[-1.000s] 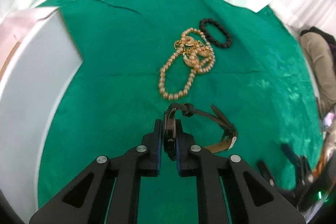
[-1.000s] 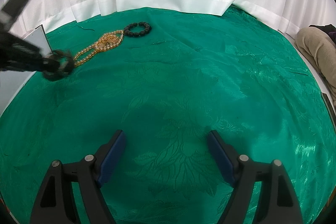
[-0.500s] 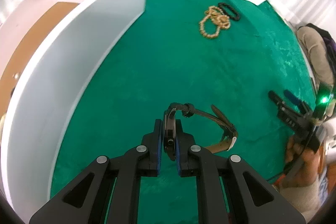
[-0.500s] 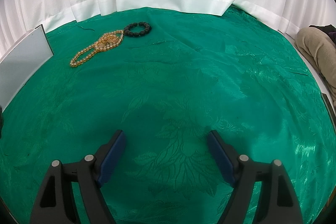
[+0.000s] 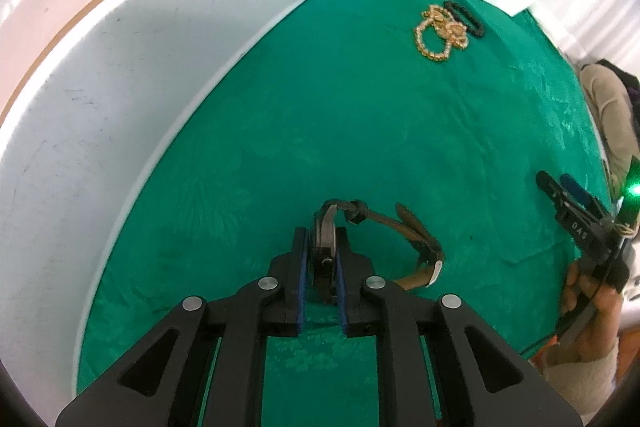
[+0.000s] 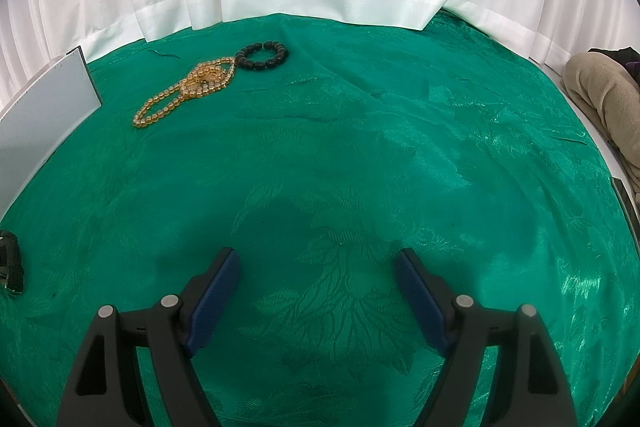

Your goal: Organize jewelry

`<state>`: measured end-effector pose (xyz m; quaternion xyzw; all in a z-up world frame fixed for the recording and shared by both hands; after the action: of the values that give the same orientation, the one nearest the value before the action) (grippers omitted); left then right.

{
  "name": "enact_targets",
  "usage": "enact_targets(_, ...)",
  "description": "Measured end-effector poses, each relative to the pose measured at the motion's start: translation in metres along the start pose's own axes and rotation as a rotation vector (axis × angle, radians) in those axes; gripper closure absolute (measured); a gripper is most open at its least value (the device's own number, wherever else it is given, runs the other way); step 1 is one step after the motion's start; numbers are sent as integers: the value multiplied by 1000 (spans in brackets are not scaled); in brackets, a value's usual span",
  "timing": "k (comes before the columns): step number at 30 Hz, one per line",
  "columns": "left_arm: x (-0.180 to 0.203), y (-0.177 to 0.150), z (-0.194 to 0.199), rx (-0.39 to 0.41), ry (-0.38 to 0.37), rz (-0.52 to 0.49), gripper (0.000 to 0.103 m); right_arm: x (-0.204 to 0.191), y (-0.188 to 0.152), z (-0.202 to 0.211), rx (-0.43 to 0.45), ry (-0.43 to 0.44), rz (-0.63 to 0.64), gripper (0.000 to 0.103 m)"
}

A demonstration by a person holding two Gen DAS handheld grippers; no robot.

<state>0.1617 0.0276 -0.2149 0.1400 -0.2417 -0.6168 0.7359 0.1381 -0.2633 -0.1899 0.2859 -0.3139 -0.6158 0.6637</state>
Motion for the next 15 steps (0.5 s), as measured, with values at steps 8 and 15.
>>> enact_targets(8, 1, 0, 9, 43, -1, -11, 37, 0, 1, 0, -1, 3, -3, 20)
enact_targets(15, 10, -1, 9, 62, -18, -49, 35, -11, 71, 5, -24, 170, -36, 20)
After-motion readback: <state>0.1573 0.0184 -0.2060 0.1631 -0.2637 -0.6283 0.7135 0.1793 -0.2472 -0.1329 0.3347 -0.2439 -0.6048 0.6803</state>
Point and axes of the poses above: each gripper's, at about its wrist camera, not at the fingertips, and z roughly against the way its jaws point, x to its right, y to its top, the point moved 9 cm from there along -z, roughly the way its jaws point, and after that the axes turned 9 degrees about x, right-handed, at the moved point
